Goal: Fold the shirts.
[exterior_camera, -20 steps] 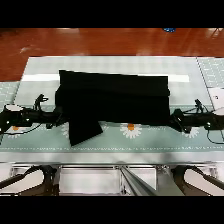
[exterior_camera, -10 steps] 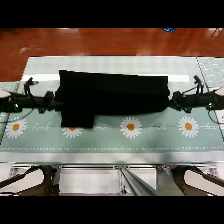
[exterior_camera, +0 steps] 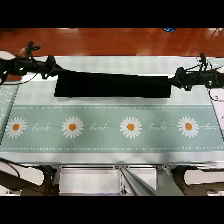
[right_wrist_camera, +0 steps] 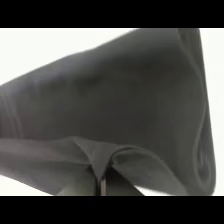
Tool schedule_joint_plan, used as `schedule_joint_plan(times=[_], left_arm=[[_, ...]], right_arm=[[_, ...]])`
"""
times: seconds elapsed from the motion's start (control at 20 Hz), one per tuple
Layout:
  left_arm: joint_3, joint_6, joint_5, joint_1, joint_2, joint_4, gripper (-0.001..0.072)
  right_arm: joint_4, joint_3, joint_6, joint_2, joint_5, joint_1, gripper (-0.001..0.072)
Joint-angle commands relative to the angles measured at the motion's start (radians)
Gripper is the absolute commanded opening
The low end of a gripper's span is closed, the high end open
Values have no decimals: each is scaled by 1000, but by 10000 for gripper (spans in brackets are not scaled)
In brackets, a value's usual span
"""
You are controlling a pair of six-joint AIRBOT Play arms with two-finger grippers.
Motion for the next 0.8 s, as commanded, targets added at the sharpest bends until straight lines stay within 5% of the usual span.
schedule_joint_plan(times=[0.0,0.25,0.3,0.35,0.4,0.6,0.75], left_arm=[[247,-95,-57,-28,-219,0,20],[320,-84,-63,-30,-313,0,37],[320,-84,-64,-29,-314,0,153],[320,-84,-88,-27,-313,0,361],[326,-82,-119,-21,-312,1,506],[413,-87,-314,70,-291,3,506],[423,-64,-366,127,-159,121,506]], right_arm=[[49,134,5,-145,-9,11,23],[55,204,26,-246,-128,69,42],[55,203,36,-253,-160,68,234],[56,203,44,-254,-168,68,427],[55,206,43,-252,-156,63,415],[3,216,43,-167,76,-25,414],[-305,208,86,-35,214,-97,415]])
